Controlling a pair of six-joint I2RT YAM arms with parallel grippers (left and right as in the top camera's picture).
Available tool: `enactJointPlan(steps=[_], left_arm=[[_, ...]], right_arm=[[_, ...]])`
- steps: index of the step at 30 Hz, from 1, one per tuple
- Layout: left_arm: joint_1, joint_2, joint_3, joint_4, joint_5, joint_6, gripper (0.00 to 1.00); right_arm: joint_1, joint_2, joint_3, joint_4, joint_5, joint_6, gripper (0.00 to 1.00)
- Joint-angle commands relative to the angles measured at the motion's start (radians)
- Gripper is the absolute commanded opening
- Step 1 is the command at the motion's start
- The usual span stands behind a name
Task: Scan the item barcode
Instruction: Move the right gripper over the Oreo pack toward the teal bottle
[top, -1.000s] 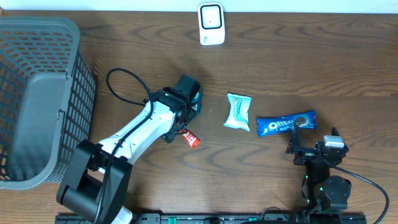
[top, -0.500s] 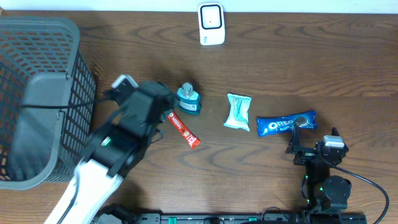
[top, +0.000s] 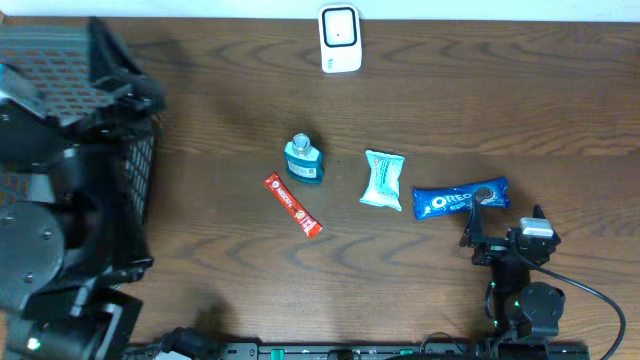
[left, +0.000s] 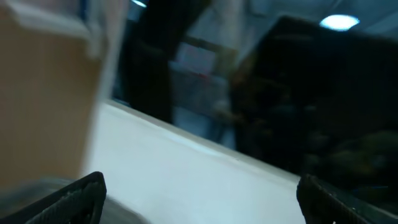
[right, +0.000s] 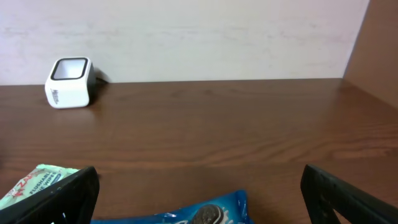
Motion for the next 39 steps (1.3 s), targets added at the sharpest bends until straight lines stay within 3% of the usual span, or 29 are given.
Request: enactJointPlan(steps=[1, 6, 10, 19, 22, 29, 39], left_arm=[[0.008, 0.035, 0.033, -0.071, -0.140, 0.327, 0.98], [0.011, -0.002, 0.029, -0.103, -0.080, 0.312, 0.98], [0.035, -0.069, 0.015, -0.181, 0.027, 0.175, 0.98], [0.203, -0.270, -0.107, -0.201, 0.390, 0.130, 0.98], [0.277, -0.358, -0.162, -0.197, 0.513, 0.112, 0.98], [0.392, -0.517, -0.220, -0.198, 0.549, 0.018, 0.98], [0.480, -0.726, -0.276, -0.218, 0.669, -0.005, 0.98]], right_arm=[[0.010, -0.004, -0.003, -0.002, 0.009, -0.011, 0.99], [0.010, -0.004, -0.003, 0.005, 0.026, -0.013, 0.99], [0.010, -0.004, -0.003, 0.017, 0.060, -0.013, 0.99], [0.010, -0.004, 0.012, 0.055, -0.243, 0.000, 0.99], [0.010, 0.002, 0.058, 0.022, -0.254, 0.046, 0.99], [0.010, 0.130, 0.286, -0.164, -0.320, 0.049, 0.99], [0.035, 0.626, 0.793, -0.425, -0.496, 0.026, 0.99]])
